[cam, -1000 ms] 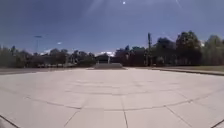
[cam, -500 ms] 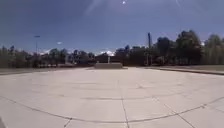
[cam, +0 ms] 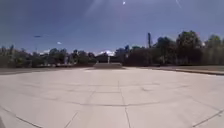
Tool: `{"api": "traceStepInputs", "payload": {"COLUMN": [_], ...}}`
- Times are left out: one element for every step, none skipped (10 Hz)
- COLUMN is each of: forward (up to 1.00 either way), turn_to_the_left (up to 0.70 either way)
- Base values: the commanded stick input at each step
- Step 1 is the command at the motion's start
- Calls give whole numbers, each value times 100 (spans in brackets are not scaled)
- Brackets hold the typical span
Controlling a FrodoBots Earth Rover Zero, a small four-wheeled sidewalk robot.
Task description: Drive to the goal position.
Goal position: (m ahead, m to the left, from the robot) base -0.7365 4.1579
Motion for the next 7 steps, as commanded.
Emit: {"api": "traceStepInputs", "payload": {"forward": [51,49,49,49,48,48,47], "turn_to_the_left": [0,0,0,0,0,0,0]}}
